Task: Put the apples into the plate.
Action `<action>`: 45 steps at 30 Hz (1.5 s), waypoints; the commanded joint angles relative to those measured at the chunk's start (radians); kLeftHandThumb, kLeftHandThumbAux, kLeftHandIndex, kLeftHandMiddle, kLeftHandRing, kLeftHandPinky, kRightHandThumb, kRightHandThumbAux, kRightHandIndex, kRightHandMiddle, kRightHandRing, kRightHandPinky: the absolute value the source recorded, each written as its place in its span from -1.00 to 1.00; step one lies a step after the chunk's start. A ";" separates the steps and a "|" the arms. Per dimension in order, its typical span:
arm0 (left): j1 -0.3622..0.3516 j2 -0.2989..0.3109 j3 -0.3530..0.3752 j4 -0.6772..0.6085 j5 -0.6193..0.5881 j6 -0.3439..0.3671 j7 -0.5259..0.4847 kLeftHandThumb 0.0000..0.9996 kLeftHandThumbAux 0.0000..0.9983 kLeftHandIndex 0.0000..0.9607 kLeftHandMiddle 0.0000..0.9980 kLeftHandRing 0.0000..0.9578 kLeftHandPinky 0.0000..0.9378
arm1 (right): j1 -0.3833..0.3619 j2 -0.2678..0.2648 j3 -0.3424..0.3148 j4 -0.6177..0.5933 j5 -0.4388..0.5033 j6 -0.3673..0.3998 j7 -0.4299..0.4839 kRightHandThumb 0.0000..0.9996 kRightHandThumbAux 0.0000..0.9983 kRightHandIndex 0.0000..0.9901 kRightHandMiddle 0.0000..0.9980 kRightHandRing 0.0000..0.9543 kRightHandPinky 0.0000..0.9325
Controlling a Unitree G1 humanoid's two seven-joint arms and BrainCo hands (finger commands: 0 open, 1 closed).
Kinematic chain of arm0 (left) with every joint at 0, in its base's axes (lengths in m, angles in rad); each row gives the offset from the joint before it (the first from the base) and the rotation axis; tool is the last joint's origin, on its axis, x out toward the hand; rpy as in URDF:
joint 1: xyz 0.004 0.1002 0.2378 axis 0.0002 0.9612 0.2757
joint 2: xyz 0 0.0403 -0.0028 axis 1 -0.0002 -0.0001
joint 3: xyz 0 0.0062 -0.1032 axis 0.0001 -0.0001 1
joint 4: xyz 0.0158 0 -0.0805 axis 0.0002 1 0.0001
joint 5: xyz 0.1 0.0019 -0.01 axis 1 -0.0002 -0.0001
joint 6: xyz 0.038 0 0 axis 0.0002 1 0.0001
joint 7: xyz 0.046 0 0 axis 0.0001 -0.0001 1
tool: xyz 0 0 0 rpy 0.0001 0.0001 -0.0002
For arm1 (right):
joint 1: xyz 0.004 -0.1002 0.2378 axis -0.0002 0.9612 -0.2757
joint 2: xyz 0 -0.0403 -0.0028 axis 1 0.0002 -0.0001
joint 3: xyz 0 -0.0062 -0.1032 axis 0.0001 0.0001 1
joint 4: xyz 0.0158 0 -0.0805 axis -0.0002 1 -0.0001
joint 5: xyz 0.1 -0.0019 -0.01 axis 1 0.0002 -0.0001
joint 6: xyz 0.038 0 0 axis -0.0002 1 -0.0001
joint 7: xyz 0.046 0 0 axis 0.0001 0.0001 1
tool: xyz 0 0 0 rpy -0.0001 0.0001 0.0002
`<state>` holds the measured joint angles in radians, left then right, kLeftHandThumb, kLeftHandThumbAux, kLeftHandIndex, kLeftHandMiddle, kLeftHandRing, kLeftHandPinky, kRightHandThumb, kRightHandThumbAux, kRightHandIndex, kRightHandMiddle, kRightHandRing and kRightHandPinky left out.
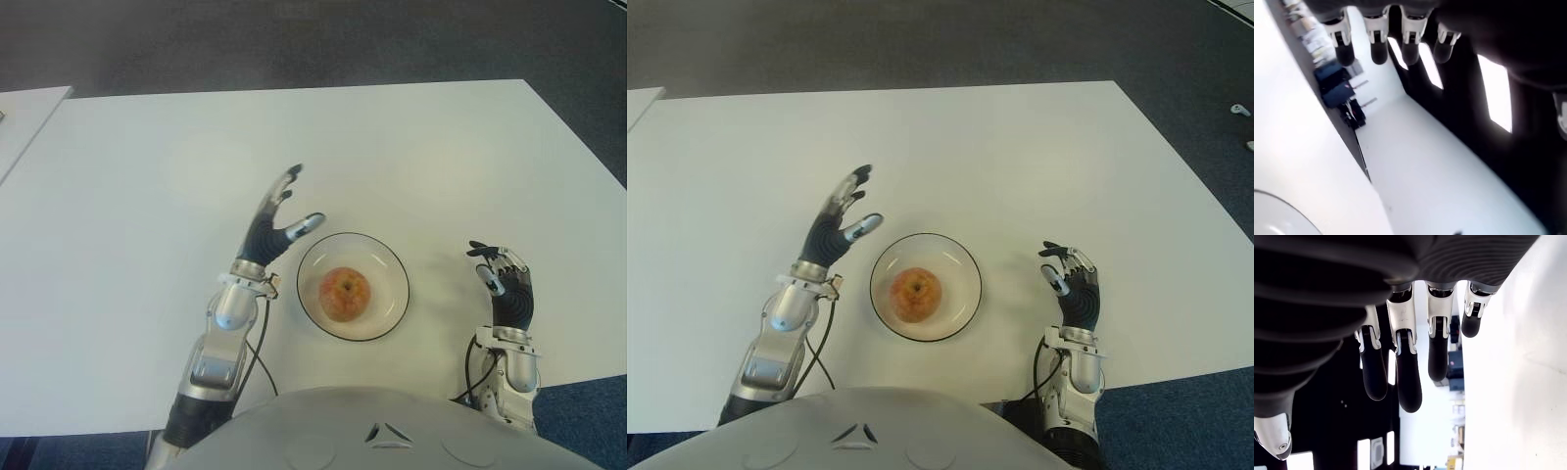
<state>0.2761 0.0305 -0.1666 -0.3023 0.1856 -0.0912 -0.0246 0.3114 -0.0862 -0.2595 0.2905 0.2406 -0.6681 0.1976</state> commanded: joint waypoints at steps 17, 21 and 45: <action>0.238 -0.150 0.117 0.504 -0.018 -0.475 0.287 -0.55 0.25 -0.44 -0.44 -0.42 -0.37 | 0.032 0.076 0.085 0.122 -0.013 0.137 0.015 -0.38 0.25 -0.19 -0.15 -0.40 -0.70; 0.209 -0.147 0.130 0.553 -0.009 -0.463 0.316 -0.65 0.12 -0.47 -0.53 -0.54 -0.51 | 0.038 0.078 0.091 0.112 -0.011 0.130 0.020 -0.36 0.25 -0.19 -0.18 -0.41 -0.72; 0.165 -0.118 0.102 0.731 -0.021 -0.627 0.309 -0.79 -0.10 -0.57 -0.59 -0.58 -0.48 | 0.045 0.056 0.087 0.117 -0.021 0.140 0.021 -0.36 0.25 -0.25 -0.18 -0.42 -0.74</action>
<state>0.4524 -0.0744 -0.0524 0.2039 0.1602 -0.6744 0.2977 0.3118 -0.0932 -0.2173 0.2823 0.2374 -0.6315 0.2249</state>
